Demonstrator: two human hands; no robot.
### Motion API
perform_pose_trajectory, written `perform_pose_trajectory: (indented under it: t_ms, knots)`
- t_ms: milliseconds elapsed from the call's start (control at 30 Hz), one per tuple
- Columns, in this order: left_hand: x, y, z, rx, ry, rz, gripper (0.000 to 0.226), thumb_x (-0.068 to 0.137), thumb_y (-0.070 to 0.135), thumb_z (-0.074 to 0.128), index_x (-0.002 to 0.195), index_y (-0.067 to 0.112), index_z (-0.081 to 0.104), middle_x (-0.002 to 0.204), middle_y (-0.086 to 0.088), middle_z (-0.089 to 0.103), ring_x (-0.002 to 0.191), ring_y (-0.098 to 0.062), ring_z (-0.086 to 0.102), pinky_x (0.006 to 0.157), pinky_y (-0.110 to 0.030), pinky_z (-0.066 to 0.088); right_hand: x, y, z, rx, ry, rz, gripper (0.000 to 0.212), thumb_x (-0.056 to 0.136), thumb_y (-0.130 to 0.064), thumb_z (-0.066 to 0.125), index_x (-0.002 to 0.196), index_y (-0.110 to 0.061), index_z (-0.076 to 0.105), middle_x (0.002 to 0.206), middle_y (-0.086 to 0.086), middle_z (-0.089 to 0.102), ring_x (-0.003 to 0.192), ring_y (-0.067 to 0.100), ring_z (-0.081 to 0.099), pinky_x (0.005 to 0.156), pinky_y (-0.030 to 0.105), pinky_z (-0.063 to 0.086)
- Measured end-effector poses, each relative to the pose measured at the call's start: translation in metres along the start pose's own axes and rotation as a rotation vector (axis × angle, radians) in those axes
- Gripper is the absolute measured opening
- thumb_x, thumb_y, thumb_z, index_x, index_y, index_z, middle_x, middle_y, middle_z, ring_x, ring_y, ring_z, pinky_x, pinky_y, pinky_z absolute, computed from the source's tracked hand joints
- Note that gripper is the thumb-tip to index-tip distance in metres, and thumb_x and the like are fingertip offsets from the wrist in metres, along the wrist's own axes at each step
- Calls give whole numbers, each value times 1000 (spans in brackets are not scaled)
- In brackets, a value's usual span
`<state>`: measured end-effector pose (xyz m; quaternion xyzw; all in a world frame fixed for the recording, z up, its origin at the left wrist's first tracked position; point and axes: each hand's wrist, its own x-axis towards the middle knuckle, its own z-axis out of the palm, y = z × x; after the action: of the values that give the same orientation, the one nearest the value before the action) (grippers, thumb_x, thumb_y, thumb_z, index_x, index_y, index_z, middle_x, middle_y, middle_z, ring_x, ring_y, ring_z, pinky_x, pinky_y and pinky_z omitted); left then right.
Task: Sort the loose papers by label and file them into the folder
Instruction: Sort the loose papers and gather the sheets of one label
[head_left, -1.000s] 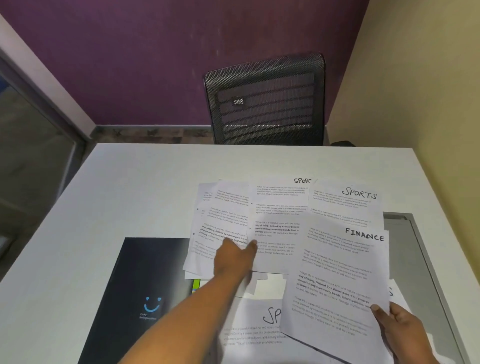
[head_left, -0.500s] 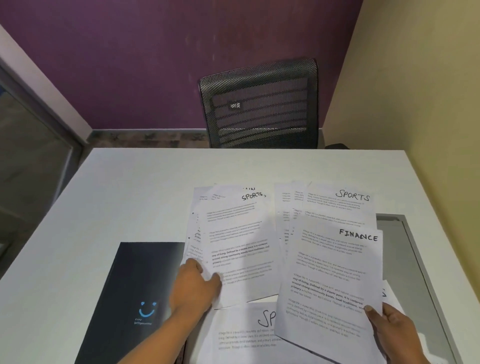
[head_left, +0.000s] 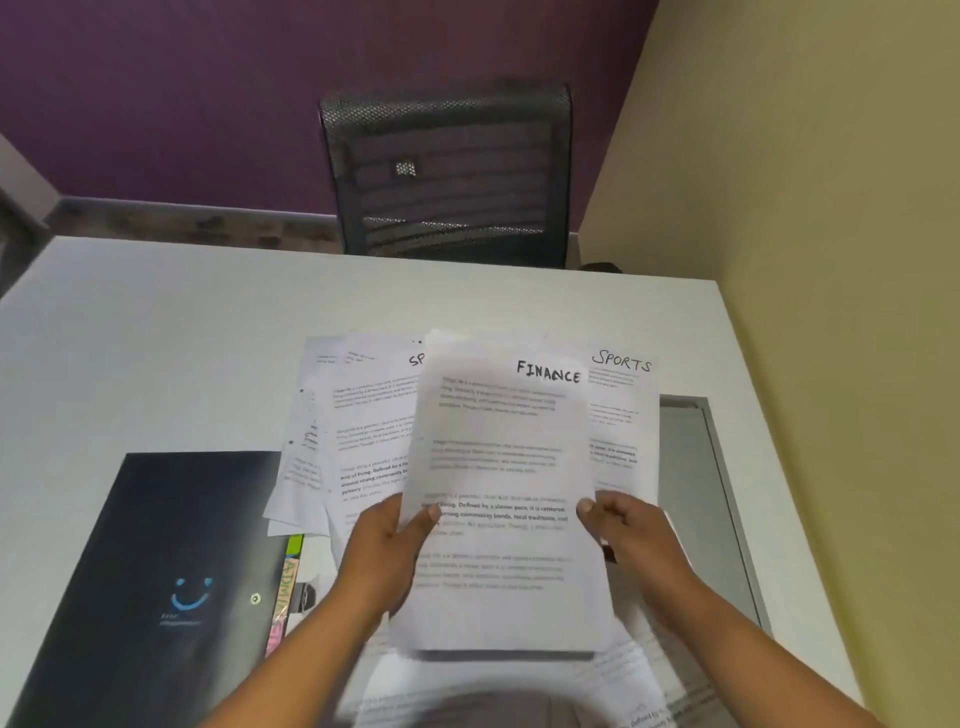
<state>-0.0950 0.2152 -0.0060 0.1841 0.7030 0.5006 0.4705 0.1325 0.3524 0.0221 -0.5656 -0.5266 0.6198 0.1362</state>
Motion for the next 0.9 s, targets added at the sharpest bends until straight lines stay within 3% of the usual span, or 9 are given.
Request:
perform_pose_trajectory:
  t_ms: [33, 100, 167, 300, 400, 633, 733, 833, 900]
  knots:
    - [2, -3, 0, -54, 64, -6, 16, 96, 14, 60, 103, 21, 74, 97, -1, 78, 92, -23, 74, 87, -45, 57, 11, 2, -5, -100, 108, 1, 10, 90, -32, 70, 90, -23, 74, 90, -8, 74, 85, 16, 68, 75, 29, 55]
    - [6, -10, -3, -164, 166, -67, 17, 96, 10, 60, 98, 21, 73, 92, -3, 78, 87, -24, 74, 81, -40, 58, 37, 3, -17, -251, 336, 27, 36, 89, -38, 70, 116, -15, 67, 111, -2, 69, 103, 19, 64, 88, 31, 50]
    - [11, -19, -8, -196, 205, -126, 15, 96, 11, 59, 103, 16, 71, 93, -5, 77, 87, -24, 72, 79, -34, 57, 61, 2, -26, -412, 498, 99, 58, 85, -46, 71, 124, -5, 59, 121, 9, 65, 105, 26, 62, 84, 29, 47]
    - [19, -35, -15, -102, 233, -160, 23, 96, 15, 60, 118, 10, 66, 103, -9, 71, 87, -23, 66, 81, -29, 51, 85, -2, -25, -673, 506, 367, 92, 67, -70, 69, 128, -3, 50, 128, 17, 55, 119, 35, 52, 92, 43, 49]
    - [19, -39, -16, -51, 225, -137, 14, 96, 15, 60, 110, 15, 65, 89, -1, 69, 78, -15, 65, 67, -23, 50, 89, -8, -12, -786, 466, 348, 98, 65, -68, 74, 134, -6, 42, 133, 15, 49, 126, 35, 45, 100, 49, 45]
    - [21, -50, -21, -60, 222, -145, 7, 95, 19, 62, 100, 21, 68, 84, 6, 73, 80, -18, 70, 65, -27, 55, 100, -14, 0, -580, 404, 359, 83, 61, -45, 88, 122, -8, 47, 115, 10, 64, 110, 34, 61, 95, 50, 51]
    - [22, -51, -21, -76, 224, -149, 8, 94, 16, 63, 95, 22, 69, 77, 11, 74, 77, -16, 71, 64, -26, 55, 100, -17, -1, -515, 396, 345, 56, 68, -41, 84, 108, -8, 63, 101, 8, 71, 92, 29, 68, 83, 40, 58]
    - [24, -52, -21, -91, 228, -157, 8, 94, 15, 64, 95, 21, 69, 78, 8, 75, 76, -16, 72, 63, -26, 56, 100, -17, -2, -326, 400, 236, 27, 84, -27, 73, 101, -7, 67, 83, 4, 69, 68, 20, 65, 58, 26, 53]
    - [25, -54, -22, -104, 225, -169, 8, 93, 15, 65, 95, 20, 70, 84, 1, 76, 79, -21, 73, 69, -32, 58, 101, -18, -2, -219, 422, 186, 16, 86, -23, 73, 93, -10, 70, 83, 4, 71, 67, 19, 66, 59, 26, 54]
